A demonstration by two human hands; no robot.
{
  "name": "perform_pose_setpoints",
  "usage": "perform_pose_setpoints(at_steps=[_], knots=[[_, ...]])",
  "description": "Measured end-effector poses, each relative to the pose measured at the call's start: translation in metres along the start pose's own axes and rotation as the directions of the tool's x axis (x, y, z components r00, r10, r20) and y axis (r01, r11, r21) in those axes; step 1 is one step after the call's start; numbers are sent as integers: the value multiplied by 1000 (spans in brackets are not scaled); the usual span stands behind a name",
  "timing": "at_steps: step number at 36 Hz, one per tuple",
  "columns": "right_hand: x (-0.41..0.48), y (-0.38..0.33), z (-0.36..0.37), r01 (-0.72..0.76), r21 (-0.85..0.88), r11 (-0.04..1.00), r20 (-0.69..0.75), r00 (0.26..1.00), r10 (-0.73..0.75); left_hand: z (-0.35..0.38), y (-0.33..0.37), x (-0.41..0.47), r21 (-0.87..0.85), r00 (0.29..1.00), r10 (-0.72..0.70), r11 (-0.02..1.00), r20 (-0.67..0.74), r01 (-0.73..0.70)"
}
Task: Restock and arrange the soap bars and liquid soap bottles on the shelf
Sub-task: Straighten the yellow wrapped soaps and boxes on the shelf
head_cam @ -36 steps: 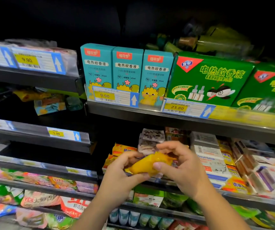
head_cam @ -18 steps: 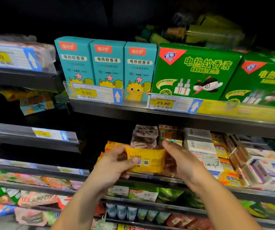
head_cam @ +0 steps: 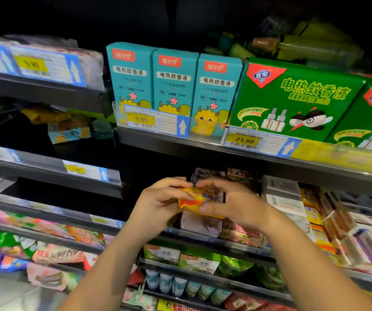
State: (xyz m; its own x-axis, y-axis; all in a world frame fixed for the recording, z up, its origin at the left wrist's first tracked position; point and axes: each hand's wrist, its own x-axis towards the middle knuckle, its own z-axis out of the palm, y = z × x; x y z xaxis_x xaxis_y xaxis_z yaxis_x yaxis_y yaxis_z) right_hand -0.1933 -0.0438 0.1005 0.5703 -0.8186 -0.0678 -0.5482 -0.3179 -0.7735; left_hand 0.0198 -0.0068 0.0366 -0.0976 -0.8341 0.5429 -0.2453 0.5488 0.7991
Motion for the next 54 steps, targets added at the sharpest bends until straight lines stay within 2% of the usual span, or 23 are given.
perform_pose_setpoints(at_steps=[3,6,7,9,10,11,12,13,14,15,17,18,20,23,29,34,38,48,51,54], knots=[[9,4,3,12,37,999,-45,999,-10,1,-8,1,-108,992,-52,993,-116,40],[18,11,1,24,-54,998,-60,998,-27,9,-17,2,-67,983,-8,998,-186,-4],[21,13,1,16,-76,997,-63,998,-21,12,-21,2,-103,977,-57,994,-206,36],[29,18,1,-3,-106,994,-60,998,-3,14,-27,2,-266,940,-269,941,-210,210],[34,19,3,-16,-97,995,-53,999,11,13,-35,0,-252,911,-349,923,-221,292],[39,20,4,-36,-74,997,-50,998,32,10,-45,-2,-98,888,-385,923,-250,373],[45,21,4,-65,-32,997,-55,997,63,6,-58,-4,137,878,-390,889,-276,438],[52,23,4,-93,-6,996,-67,993,92,2,-69,-6,365,880,-385,805,-277,467],[59,25,4,-112,-7,994,-86,990,111,-1,-77,-8,522,877,-418,707,-237,478],[67,27,3,-113,-66,991,-109,988,106,-2,-82,-9,616,840,-512,609,-176,500],[82,31,4,-107,-146,984,-125,988,89,2,-83,-11,754,704,-708,431,-58,496],[89,31,6,-112,-153,982,-124,988,94,4,-81,-12,804,649,-761,376,-16,460],[104,29,15,-108,-230,967,-141,987,77,7,-73,-11,849,613,-790,336,18,408],[123,26,29,-89,-430,898,-110,993,45,8,-66,-10,867,588,-809,305,18,393],[153,18,53,-66,-632,772,-49,998,46,7,-59,-9,892,546,-837,265,26,365],[162,31,61,-42,-615,787,28,997,74,8,-58,-7,896,525,-850,258,33,361],[167,39,61,-72,-543,837,33,994,107,7,-59,-7,895,530,-847,256,26,365],[147,24,57,-111,-467,877,139,971,197,7,-55,-2,899,496,-867,246,36,363],[138,20,48,-73,-493,867,106,984,143,6,-57,0,887,478,-877,256,47,384],[122,19,31,-23,-535,845,2,1000,28,3,-60,3,879,475,-879,262,46,398]])
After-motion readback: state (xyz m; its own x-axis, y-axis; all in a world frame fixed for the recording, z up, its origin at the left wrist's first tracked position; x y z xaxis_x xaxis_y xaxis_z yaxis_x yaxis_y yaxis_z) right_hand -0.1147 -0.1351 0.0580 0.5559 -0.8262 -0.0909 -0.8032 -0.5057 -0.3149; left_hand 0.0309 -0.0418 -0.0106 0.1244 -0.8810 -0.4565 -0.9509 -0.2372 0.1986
